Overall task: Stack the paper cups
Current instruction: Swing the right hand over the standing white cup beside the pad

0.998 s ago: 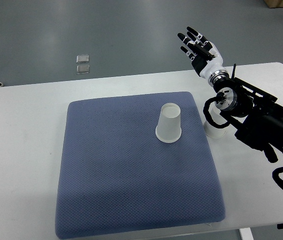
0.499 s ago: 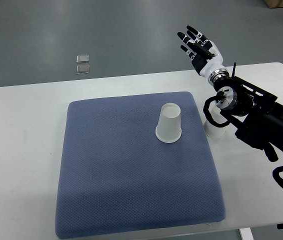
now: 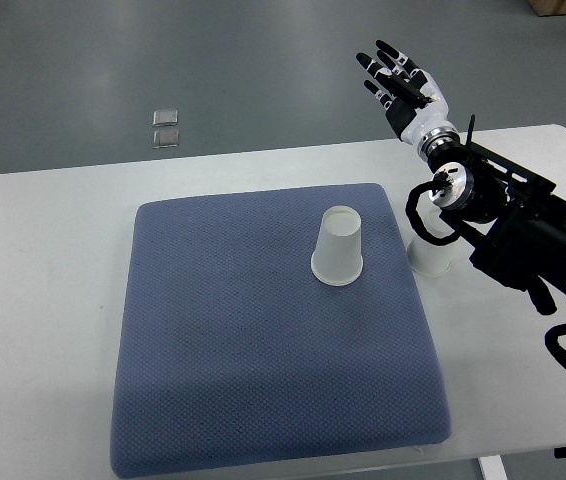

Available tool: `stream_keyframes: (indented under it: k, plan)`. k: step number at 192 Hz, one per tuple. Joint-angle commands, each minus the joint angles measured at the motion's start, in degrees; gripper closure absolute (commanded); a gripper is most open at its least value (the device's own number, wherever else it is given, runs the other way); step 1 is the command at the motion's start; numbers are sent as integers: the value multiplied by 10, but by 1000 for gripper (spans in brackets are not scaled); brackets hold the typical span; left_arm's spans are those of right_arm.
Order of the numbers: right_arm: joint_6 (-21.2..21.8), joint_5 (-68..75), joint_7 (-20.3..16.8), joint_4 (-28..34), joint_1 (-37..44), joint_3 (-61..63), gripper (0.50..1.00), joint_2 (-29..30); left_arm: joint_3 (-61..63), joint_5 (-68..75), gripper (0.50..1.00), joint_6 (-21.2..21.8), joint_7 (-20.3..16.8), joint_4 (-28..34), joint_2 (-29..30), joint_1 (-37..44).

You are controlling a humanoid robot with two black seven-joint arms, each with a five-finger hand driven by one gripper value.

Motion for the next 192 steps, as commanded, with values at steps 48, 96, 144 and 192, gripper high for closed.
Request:
stream_keyframes:
  k: [48,96,144,192]
  plan:
    - [0,1,-2,3,16,1,587,-6,0,0,500,0,1,0,0,12]
    - [0,-18,-5,8,40,-9,587,-26,0,0,500,0,1,0,0,12]
    - [1,-137,-18,55,81,-73,587,-93,0,0,500,0,0,0,0,12]
    - [9,-243,-32,98,132,-210,585,-156,0,0,500,0,1,0,0,11]
